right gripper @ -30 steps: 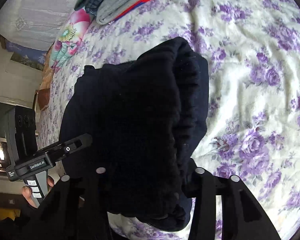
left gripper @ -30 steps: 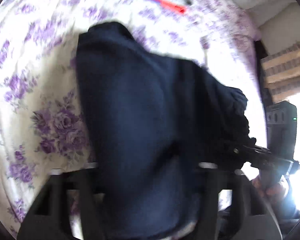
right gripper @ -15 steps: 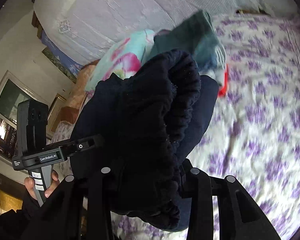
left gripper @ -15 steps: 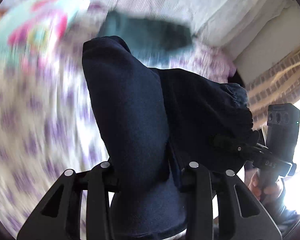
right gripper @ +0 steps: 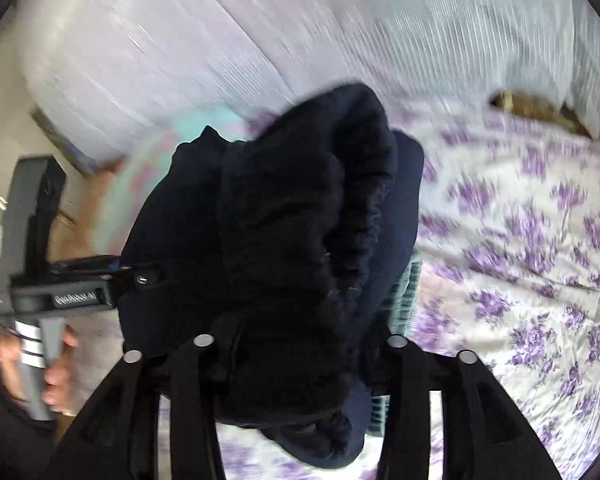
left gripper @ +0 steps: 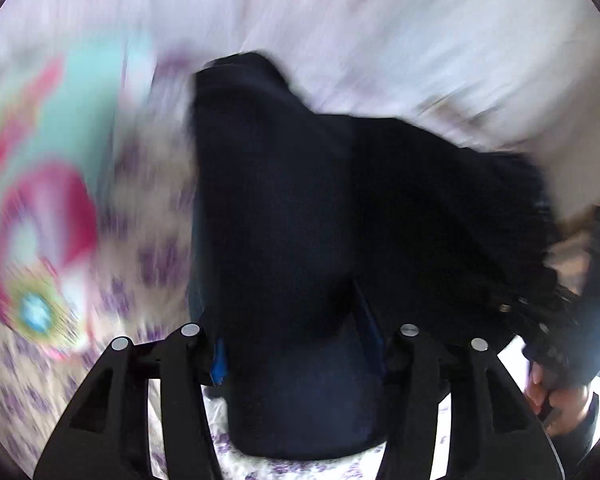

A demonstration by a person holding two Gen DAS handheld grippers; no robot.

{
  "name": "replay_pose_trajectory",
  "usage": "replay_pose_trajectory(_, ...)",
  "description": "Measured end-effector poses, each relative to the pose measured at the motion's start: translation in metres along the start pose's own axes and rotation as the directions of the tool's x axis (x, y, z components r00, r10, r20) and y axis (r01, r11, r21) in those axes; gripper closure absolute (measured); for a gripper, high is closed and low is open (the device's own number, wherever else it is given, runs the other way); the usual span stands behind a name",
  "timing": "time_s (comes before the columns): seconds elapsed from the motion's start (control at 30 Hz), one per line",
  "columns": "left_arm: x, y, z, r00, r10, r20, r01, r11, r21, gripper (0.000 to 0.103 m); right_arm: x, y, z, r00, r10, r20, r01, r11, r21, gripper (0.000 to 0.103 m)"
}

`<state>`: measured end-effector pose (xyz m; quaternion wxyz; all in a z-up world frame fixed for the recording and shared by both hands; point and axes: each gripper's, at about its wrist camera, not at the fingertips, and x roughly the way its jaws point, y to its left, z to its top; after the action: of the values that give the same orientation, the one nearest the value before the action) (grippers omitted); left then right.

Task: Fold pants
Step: 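Carry the folded pants with both grippers onto the clothes stack and release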

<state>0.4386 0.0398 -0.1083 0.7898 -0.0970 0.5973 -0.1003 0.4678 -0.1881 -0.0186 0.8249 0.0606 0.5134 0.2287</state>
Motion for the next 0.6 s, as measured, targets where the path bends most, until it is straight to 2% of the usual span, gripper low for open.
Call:
replay_pose_trajectory(0.03, 0.020, 0.008, -0.002, 1.000, 0.002, -0.006, -0.002, 1.000, -0.025, 0.032, 0.012, -0.004, -0.003, 1.000, -0.016, 0.020, 0.017, 1.000, -0.026, 0.048)
replay_pose_trajectory(0.1, 0.024, 0.019, -0.002, 0.997, -0.011, 0.078, 0.016, 0.998, -0.062, 0.013, 0.011, -0.011, -0.001, 0.995, 0.020, 0.093, -0.016, 0.999, -0.040, 0.048)
replay_pose_trajectory(0.2, 0.028, 0.026, 0.009, 0.994, -0.066, 0.082, 0.073, 0.993, -0.088, 0.013, 0.013, -0.021, 0.016, 0.996, 0.059, 0.060, -0.059, 0.998, -0.004, 0.048)
replay_pose_trajectory(0.4, 0.008, 0.014, 0.013, 0.994, 0.024, 0.102, -0.024, 1.000, -0.004, 0.013, 0.003, -0.013, 0.034, 0.998, 0.064, 0.030, -0.064, 0.998, 0.014, 0.046)
replay_pose_trajectory(0.53, -0.008, 0.024, 0.014, 0.992, 0.047, 0.120, -0.045, 0.999, -0.022, 0.014, -0.004, 0.000, 0.038, 1.000, 0.004, 0.012, -0.004, 1.000, -0.013, 0.044)
replay_pose_trajectory(0.6, -0.018, 0.032, 0.012, 0.990, 0.051, 0.132, -0.045, 0.998, -0.050, 0.014, -0.006, 0.003, 0.026, 1.000, -0.002, 0.013, 0.002, 1.000, -0.014, 0.041)
